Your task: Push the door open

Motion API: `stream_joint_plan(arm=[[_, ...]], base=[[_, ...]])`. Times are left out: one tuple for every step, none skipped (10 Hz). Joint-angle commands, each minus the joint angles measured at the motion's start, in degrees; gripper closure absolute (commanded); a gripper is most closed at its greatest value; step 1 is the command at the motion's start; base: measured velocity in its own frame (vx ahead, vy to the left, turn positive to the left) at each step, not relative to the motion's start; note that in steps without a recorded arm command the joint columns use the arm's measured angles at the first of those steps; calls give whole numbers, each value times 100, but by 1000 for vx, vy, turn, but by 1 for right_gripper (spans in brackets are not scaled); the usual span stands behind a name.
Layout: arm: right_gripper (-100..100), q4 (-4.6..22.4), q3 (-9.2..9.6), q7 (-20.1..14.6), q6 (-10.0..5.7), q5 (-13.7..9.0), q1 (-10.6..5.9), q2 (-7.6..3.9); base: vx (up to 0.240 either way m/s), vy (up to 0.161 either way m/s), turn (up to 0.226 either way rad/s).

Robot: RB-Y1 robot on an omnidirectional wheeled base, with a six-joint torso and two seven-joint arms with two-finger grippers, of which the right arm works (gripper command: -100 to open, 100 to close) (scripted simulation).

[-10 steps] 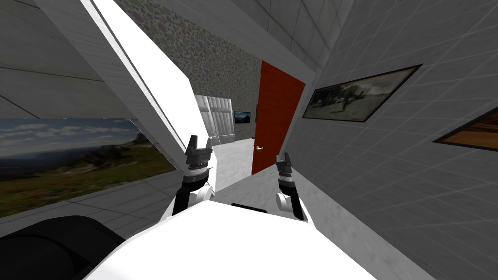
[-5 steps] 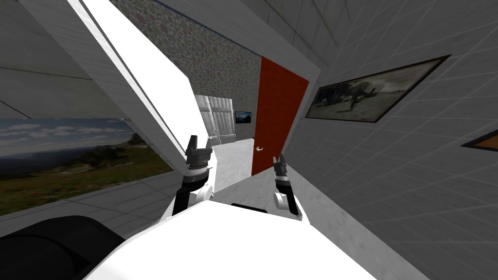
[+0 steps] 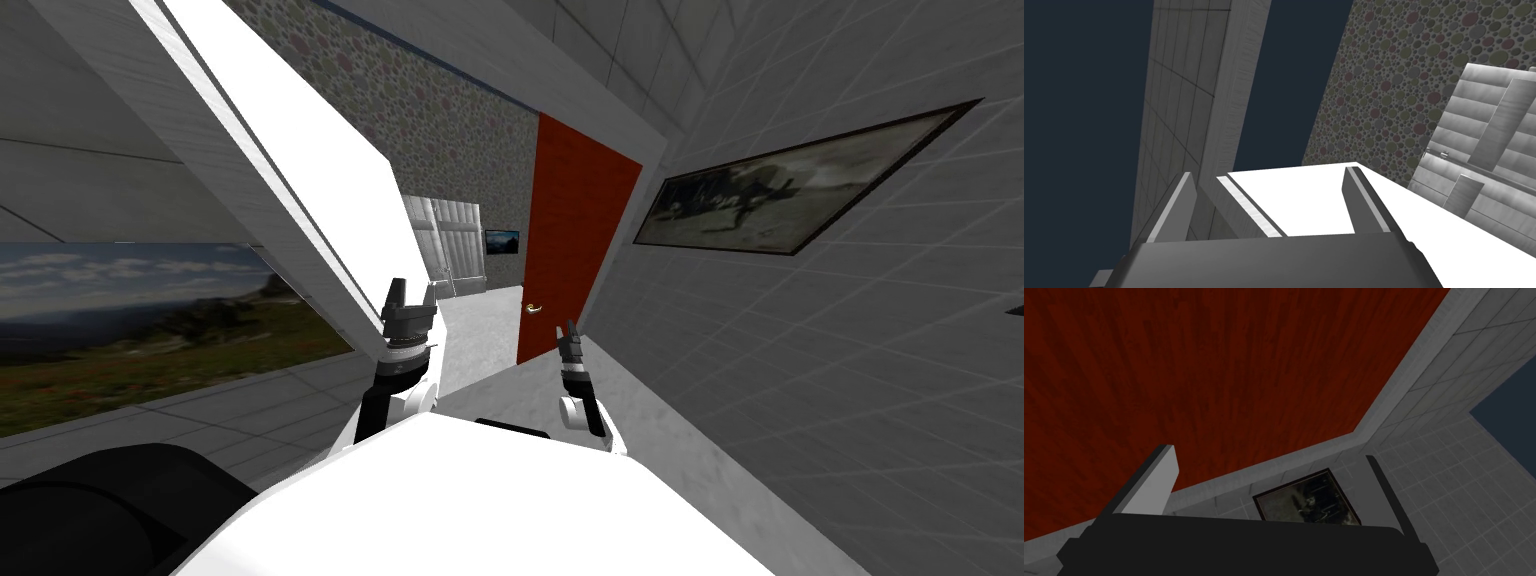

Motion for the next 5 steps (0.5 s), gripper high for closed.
stream_joint_plan(arm=[[-100,273,51,9,-32,5,-78,-6],[-100,476,87,14,-68,5,-165,-15],[-100,652,123,19,-105,6,-253,-19],[-100,748,123,19,-105,6,-253,-19],[-100,912,159,24,-142,6,-340,-22]], base=[[45,-57,49],[63,-65,82],[83,-84,76],[62,-49,33],[49,-35,38]])
